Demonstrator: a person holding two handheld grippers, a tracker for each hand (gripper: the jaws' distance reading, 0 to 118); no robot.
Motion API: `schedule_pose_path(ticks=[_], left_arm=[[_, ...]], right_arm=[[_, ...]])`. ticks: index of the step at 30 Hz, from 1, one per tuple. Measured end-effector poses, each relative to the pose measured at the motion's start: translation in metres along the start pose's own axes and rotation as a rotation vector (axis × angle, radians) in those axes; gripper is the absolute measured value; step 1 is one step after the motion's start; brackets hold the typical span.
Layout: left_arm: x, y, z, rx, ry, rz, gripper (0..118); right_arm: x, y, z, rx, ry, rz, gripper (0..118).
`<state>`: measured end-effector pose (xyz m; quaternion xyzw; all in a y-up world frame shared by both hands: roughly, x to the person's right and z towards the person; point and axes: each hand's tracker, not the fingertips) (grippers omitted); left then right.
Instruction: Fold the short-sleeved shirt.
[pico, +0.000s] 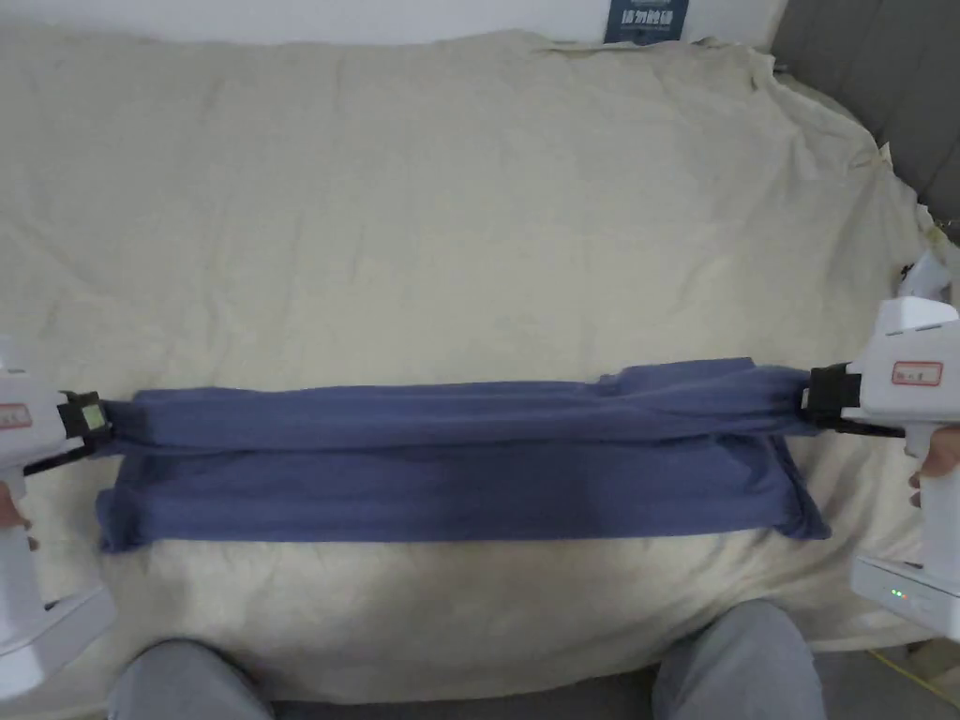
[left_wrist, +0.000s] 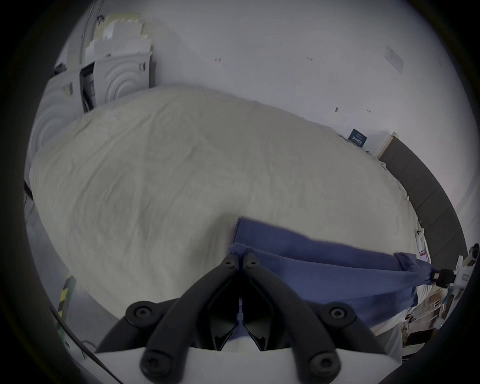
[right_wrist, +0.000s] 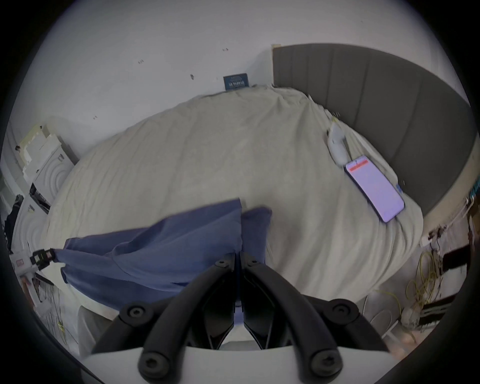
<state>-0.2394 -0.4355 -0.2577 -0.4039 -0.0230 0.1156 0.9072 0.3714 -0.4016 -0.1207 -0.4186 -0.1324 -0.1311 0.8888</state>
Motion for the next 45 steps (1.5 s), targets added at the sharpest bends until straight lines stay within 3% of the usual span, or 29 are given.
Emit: schedule_pose_path(ticks=[3,11,13,14,15,16,17,18,19,21,24,31,35,39,44,45], left_arm=[[-0.003,-0.025,-0.005,-0.044,0.034,-0.018,0],[-0.008,-0.05,-0.011,-0.081,0.074,-0.009,1],[-0.005,-0.05,-0.011,-0.078,0.085,-0.026,17],[-0.004,-0.051,-0.01,-0.073,0.114,-0.05,41],[-0.004,-0.051,-0.01,-0.066,0.147,-0.085,66],[-0.005,-0.05,-0.009,-0.064,0.191,-0.104,83],[-0.008,-0.049,-0.007,-0.066,0.23,-0.121,98],[-0.013,-0.047,-0.003,-0.05,0.268,-0.125,104],[-0.015,-0.045,0.001,-0.017,0.298,-0.117,108],[-0.018,-0.037,0.017,0.08,0.304,-0.075,110],[-0.009,-0.02,0.034,0.187,0.312,-0.05,110],[0.051,0.01,0.079,0.522,0.259,-0.15,110],[0.086,0.008,0.093,0.622,0.169,-0.247,108],[0.109,-0.005,0.099,0.683,0.093,-0.304,100],[0.123,-0.022,0.101,0.683,0.015,-0.33,80],[0.124,-0.025,0.1,0.689,0.007,-0.338,72]], right_arm=[[0.008,-0.024,-0.014,-0.054,-0.006,-0.072,2],[0.015,-0.056,-0.033,-0.118,-0.037,-0.075,2],[0.014,-0.057,-0.033,-0.122,-0.041,-0.07,3],[0.014,-0.058,-0.033,-0.117,-0.04,-0.064,9],[0.014,-0.057,-0.031,-0.105,-0.038,-0.054,22],[0.014,-0.056,-0.028,-0.096,-0.038,-0.047,44],[0.014,-0.053,-0.025,-0.095,-0.046,-0.037,76],[0.015,-0.05,-0.021,-0.09,-0.074,-0.009,89],[0.014,-0.047,-0.016,-0.081,-0.122,0.019,92],[0.011,-0.038,0.001,0.005,-0.221,0.112,92],[0.004,-0.019,0.023,0.118,-0.264,0.179,92],[-0.034,0.008,0.077,0.437,-0.118,0.13,95],[-0.066,0.001,0.094,0.653,-0.098,0.14,95],[-0.086,-0.004,0.099,0.723,-0.009,0.15,95],[-0.101,-0.016,0.092,0.744,0.002,0.16,95],[-0.103,-0.018,0.091,0.749,0.005,0.169,95]])
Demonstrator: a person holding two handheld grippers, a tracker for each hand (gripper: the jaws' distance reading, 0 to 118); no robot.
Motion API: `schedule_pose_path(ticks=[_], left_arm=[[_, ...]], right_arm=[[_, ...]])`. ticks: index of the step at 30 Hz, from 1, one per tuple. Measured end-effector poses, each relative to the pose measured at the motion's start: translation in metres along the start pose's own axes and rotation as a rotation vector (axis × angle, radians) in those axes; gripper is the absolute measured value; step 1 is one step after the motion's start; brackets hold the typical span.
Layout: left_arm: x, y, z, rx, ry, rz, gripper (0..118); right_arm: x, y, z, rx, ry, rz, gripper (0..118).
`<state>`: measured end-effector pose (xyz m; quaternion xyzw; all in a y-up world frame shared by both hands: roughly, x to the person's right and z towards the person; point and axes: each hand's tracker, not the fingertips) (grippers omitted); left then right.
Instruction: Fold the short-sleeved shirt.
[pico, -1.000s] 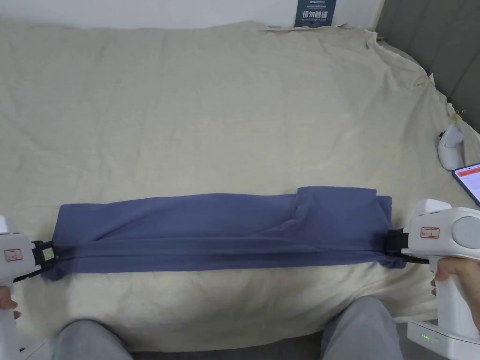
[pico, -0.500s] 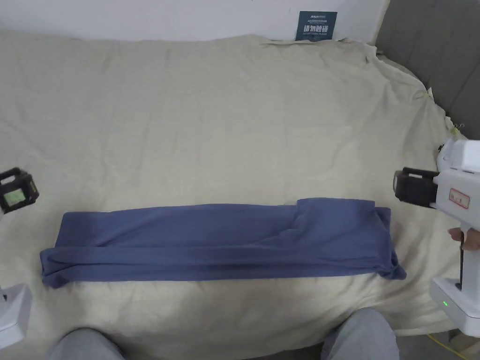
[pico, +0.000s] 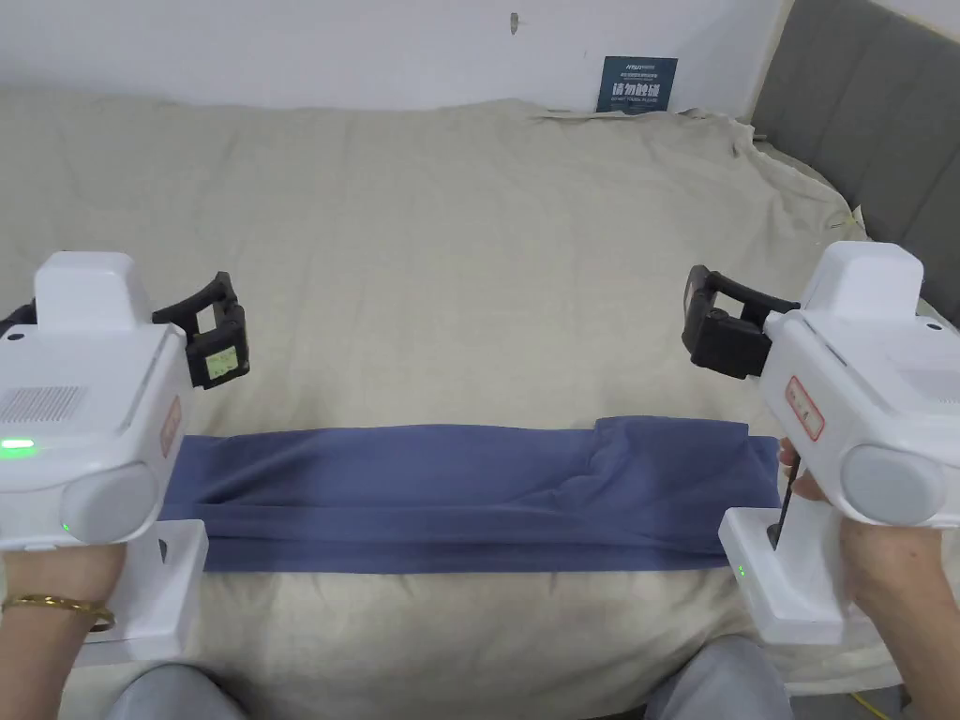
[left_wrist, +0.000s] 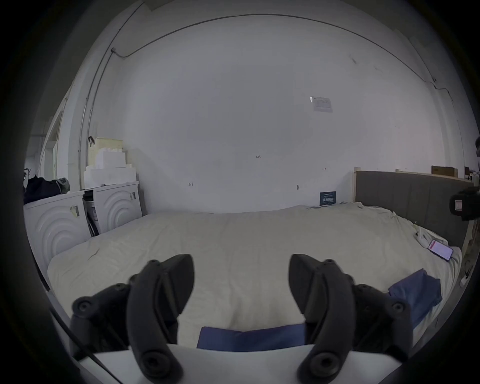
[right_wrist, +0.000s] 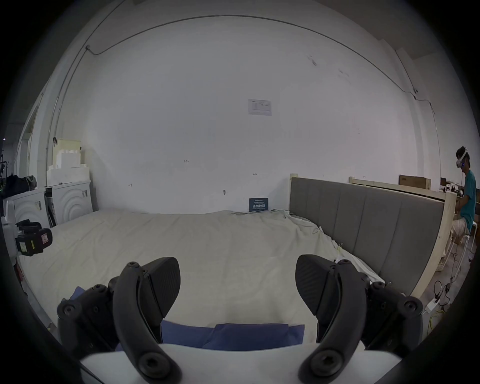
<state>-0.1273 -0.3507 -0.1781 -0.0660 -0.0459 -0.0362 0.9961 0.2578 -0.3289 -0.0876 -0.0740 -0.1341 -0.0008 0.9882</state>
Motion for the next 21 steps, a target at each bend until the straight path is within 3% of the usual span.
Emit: schedule_pose_path(ticks=[4,6,9,10,15,21], left_arm=[[0.008,-0.005,0.002,0.0,-0.008,-0.027,21],[0.009,-0.008,0.002,-0.002,-0.009,-0.026,9],[0.01,-0.008,0.002,-0.009,-0.013,-0.006,0],[0.01,-0.009,0.001,-0.01,-0.015,-0.001,0],[0.01,-0.013,-0.001,-0.033,-0.025,0.0,0],[0.01,-0.016,-0.001,-0.052,-0.032,0.021,0]], right_arm=[[-0.004,-0.006,0.001,0.0,0.018,-0.015,92],[-0.007,-0.007,0.002,-0.009,0.022,-0.023,70],[-0.008,-0.009,0.002,-0.02,0.032,-0.034,13],[-0.009,-0.011,0.001,-0.022,0.031,-0.032,4],[-0.011,-0.012,-0.003,-0.049,0.008,-0.063,0],[-0.011,-0.014,-0.003,-0.053,0.002,-0.047,0]])
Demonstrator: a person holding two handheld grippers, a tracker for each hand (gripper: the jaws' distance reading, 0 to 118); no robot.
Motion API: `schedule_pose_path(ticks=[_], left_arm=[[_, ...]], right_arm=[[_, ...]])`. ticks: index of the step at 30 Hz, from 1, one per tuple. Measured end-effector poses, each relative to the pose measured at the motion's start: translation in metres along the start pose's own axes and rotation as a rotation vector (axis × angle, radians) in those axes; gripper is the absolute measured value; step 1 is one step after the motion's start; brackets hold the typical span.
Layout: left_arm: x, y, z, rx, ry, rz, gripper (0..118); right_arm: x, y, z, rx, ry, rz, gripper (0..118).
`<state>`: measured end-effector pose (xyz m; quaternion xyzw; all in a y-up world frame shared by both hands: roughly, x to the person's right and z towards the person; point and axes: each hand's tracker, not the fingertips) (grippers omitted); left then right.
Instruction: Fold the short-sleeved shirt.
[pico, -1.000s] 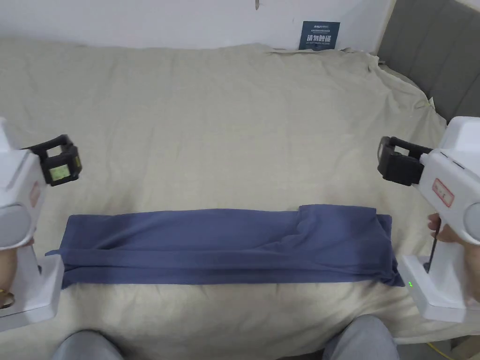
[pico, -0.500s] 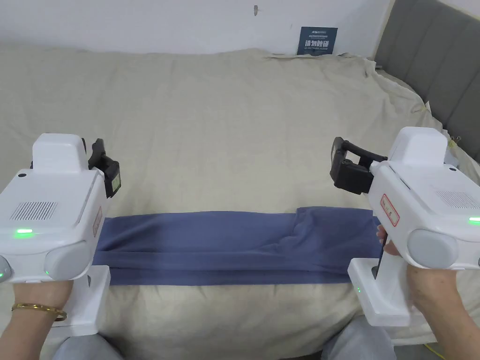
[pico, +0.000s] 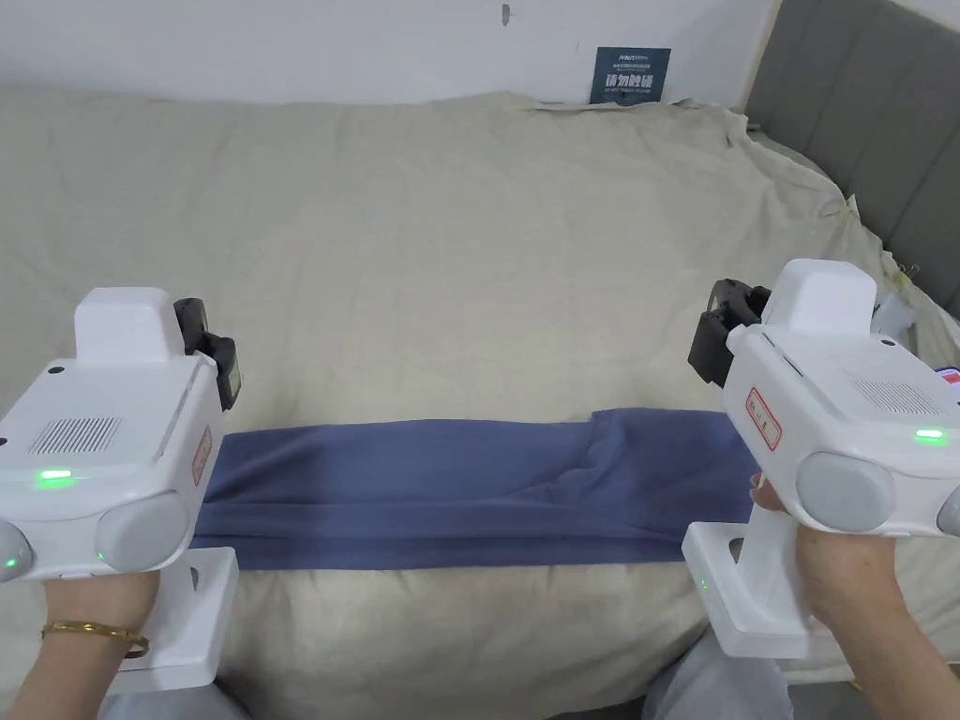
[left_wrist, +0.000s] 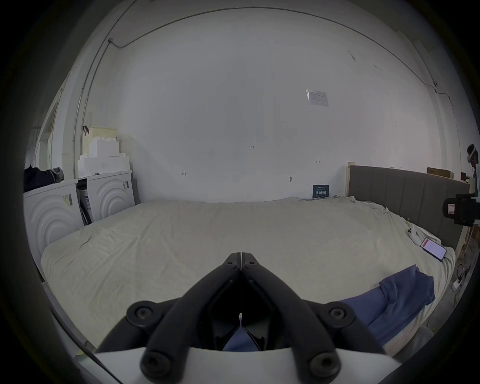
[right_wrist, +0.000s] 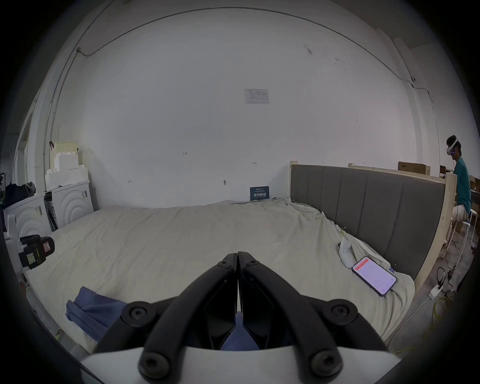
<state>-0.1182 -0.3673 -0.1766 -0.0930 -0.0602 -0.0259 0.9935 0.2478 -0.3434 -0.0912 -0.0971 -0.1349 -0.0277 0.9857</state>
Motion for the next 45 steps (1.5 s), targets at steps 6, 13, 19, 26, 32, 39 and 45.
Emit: schedule_pose_path(ticks=[6,13,19,26,32,39,45], left_arm=[[-0.002,0.0,-0.001,-0.008,0.001,0.001,0],[-0.001,-0.003,-0.003,-0.024,-0.011,0.005,0],[-0.005,0.001,-0.008,-0.066,-0.042,0.025,0],[-0.035,0.02,-0.041,-0.284,-0.163,0.138,49],[-0.081,0.019,-0.073,-0.516,-0.256,0.249,107],[-0.135,-0.014,-0.108,-0.803,-0.236,0.385,107],[-0.162,-0.047,-0.13,-0.924,-0.265,0.428,106]], right_arm=[[0.0,-0.002,0.001,-0.002,-0.005,-0.002,0],[-0.004,-0.007,0.002,-0.007,-0.001,0.026,0],[-0.005,-0.007,-0.001,-0.016,0.006,0.019,0],[-0.008,-0.009,-0.008,-0.035,0.022,0.026,0],[-0.01,-0.015,-0.014,-0.059,0.021,0.043,0],[-0.009,-0.02,-0.022,-0.085,0.012,0.044,0],[-0.01,-0.028,-0.029,-0.128,-0.007,0.067,0]])
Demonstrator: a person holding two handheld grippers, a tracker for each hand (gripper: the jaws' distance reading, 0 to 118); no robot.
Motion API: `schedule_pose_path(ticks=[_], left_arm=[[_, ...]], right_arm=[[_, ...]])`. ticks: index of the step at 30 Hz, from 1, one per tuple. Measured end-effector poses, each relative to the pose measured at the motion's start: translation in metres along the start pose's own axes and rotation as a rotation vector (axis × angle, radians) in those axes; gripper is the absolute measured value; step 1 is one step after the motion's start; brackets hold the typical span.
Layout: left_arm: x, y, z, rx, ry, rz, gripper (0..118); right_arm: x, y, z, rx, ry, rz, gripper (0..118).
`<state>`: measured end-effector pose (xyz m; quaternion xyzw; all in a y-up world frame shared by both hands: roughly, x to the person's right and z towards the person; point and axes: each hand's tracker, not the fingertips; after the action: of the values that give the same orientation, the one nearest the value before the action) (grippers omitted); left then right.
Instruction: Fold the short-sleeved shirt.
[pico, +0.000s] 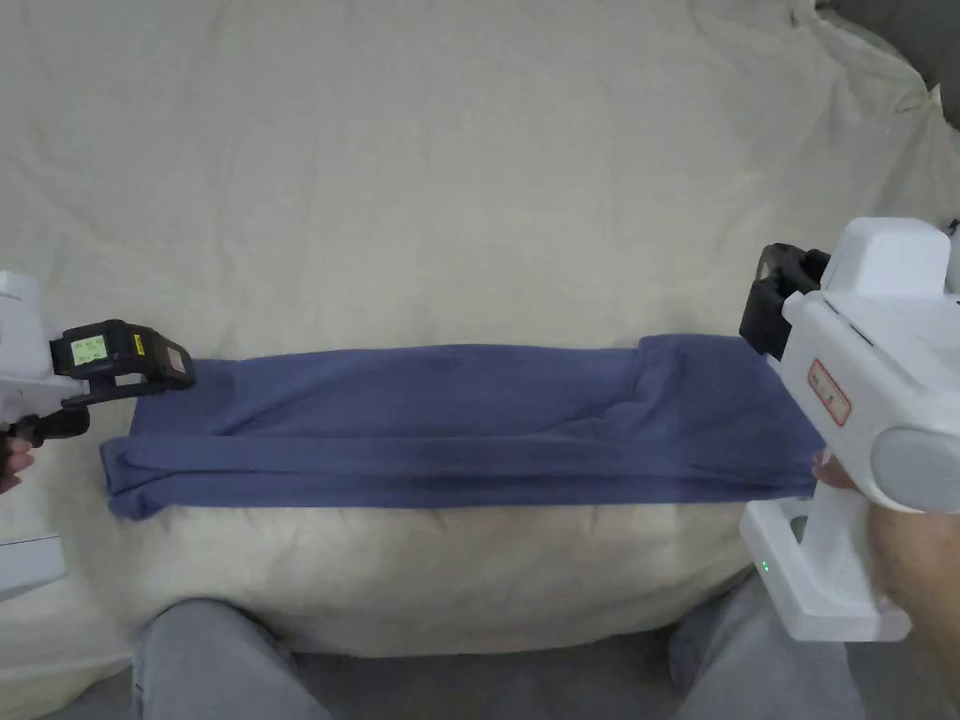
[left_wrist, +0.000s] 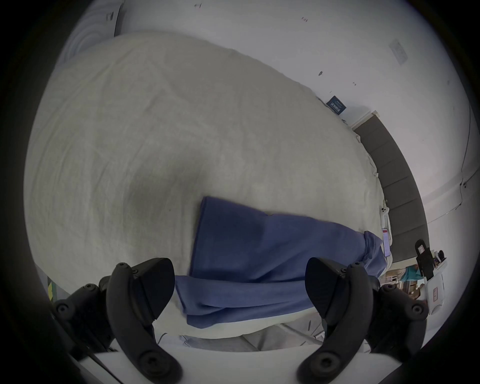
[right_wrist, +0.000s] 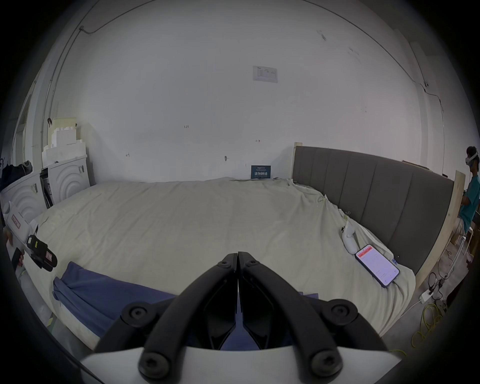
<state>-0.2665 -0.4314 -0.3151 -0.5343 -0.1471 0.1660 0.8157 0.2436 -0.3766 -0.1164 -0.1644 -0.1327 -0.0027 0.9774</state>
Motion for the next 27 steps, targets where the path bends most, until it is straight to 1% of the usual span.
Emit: schedule_pose_path(ticks=[3,6,8,9,12,16,17,19,21,22,23,24,25,27], left_arm=[[-0.01,-0.001,-0.01,-0.037,0.001,0.025,101],[-0.012,-0.005,-0.019,-0.06,0.068,0.013,91],[-0.011,-0.007,-0.026,-0.077,0.081,-0.003,83],[-0.009,-0.009,-0.029,-0.082,0.081,-0.004,81],[0.003,-0.017,-0.033,-0.092,0.08,-0.015,81],[0.019,-0.019,-0.04,-0.116,0.203,-0.073,72],[0.024,-0.018,-0.043,-0.123,0.243,-0.105,68],[0.036,-0.02,-0.051,-0.142,0.319,-0.22,63],[0.047,-0.023,-0.054,-0.135,0.349,-0.269,47],[0.047,-0.02,-0.056,-0.137,0.344,-0.261,35],[0.049,-0.018,-0.054,-0.139,0.336,-0.262,11],[0.051,-0.018,-0.053,-0.136,0.334,-0.271,6],[0.052,-0.017,-0.052,-0.125,0.292,-0.253,5],[0.054,-0.017,-0.052,-0.122,0.313,-0.233,4]], right_arm=[[-0.002,-0.003,-0.004,-0.022,-0.007,0.001,0],[-0.006,-0.004,-0.009,-0.036,-0.01,0.01,0],[-0.009,-0.003,-0.013,-0.044,-0.005,0.009,0],[-0.01,-0.003,-0.014,-0.045,-0.006,0.011,0],[-0.014,-0.004,-0.017,-0.052,0.001,0.019,0],[-0.018,-0.006,-0.017,-0.058,0.012,0.04,0],[-0.018,-0.007,-0.017,-0.061,0.013,0.046,0],[-0.018,-0.008,-0.018,-0.067,0.016,0.043,0],[-0.018,-0.01,-0.018,-0.071,0.018,0.037,0],[-0.018,-0.011,-0.017,-0.072,0.017,0.035,0],[-0.018,-0.011,-0.017,-0.073,0.019,0.034,0],[-0.018,-0.011,-0.015,-0.075,0.023,0.031,0],[-0.018,-0.011,-0.015,-0.075,0.026,0.031,0],[-0.017,-0.011,-0.011,-0.071,0.026,0.038,0]])
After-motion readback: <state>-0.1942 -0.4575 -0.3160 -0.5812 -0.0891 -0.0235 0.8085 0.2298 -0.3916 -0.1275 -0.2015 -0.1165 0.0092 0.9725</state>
